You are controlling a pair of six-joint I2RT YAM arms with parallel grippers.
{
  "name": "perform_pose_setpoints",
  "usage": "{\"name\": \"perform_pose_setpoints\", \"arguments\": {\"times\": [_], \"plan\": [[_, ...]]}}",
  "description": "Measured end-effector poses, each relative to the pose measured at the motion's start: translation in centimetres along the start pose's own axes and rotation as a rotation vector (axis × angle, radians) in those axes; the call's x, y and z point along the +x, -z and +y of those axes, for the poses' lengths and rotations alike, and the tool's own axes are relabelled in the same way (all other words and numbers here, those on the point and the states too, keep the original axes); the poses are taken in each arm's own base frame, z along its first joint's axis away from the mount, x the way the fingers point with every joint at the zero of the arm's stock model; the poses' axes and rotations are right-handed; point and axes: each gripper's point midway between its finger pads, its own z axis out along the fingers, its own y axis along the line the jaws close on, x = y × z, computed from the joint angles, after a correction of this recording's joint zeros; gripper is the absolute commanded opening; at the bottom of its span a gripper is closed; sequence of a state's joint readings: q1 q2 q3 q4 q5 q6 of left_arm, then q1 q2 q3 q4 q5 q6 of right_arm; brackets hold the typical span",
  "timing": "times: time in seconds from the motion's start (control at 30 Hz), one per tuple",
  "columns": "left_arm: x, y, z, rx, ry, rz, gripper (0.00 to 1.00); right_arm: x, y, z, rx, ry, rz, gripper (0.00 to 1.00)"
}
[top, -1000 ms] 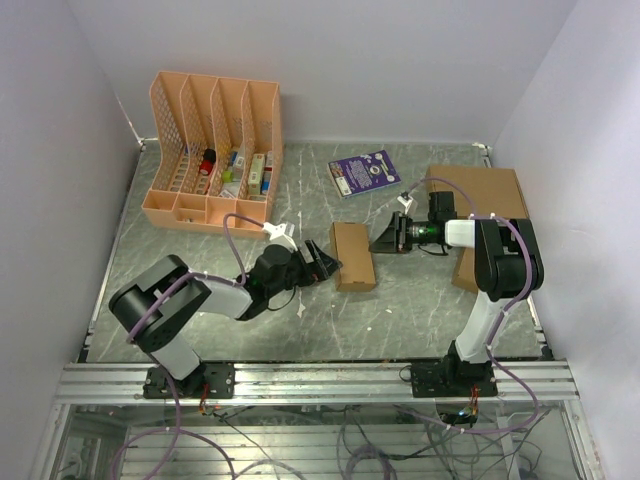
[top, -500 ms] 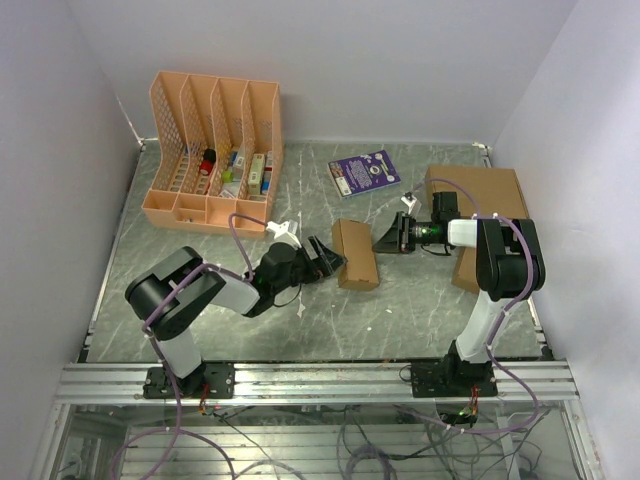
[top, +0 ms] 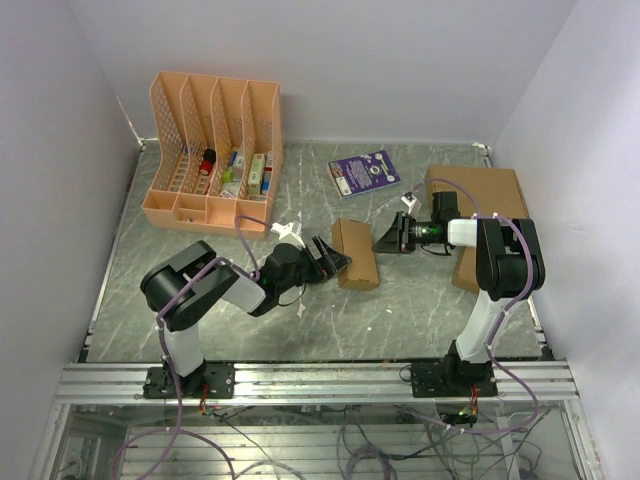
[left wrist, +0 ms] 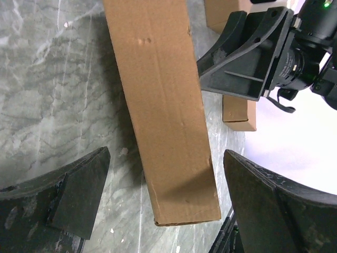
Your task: Fold the paper box
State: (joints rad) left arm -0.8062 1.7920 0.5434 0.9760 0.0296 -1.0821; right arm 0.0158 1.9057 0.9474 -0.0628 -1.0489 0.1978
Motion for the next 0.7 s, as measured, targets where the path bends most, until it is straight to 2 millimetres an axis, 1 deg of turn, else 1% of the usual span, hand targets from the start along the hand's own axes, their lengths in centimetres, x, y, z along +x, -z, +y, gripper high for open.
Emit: {"name": "perform_pose_setpoints", "arguments": {"times": [0.07,0.17,0.27,0.43,0.5,0.57,0.7], "plan": [[0.4,-0.3,0.2,-0.006,0.006,0.009,0.97,0.0,0.0,0.0,-0.001,0.0,0.0,0.32],[0.8,-0.7,0.1,-0.001,0.011,0.015,0.91,0.0,0.0,0.0,-0.001,-0.001,0.001,0.32],[0.8,-1.0,-0.4,0.014,0.018,0.012,0.85,0.0,0.0,0.0,-0.002,-0.001,0.001,0.33],[0.8,-1.2,-0.8,0.029,0.03,0.008,0.77,0.0,0.0,0.0,-0.001,-0.001,0.001,0.35],[0.8,-1.2,-0.8,0.031,0.033,0.007,0.73,0.0,0.0,0.0,0.0,0.0,0.001,0.38],[0.8,-1.2,-0.8,0.029,0.033,0.008,0.69,0.0,0.0,-0.1,0.002,0.003,0.001,0.44],[0.9,-1.1,-0.7,0.021,0.03,0.011,0.62,0.1,0.0,-0.1,0.004,0.01,0.004,0.53]]}}
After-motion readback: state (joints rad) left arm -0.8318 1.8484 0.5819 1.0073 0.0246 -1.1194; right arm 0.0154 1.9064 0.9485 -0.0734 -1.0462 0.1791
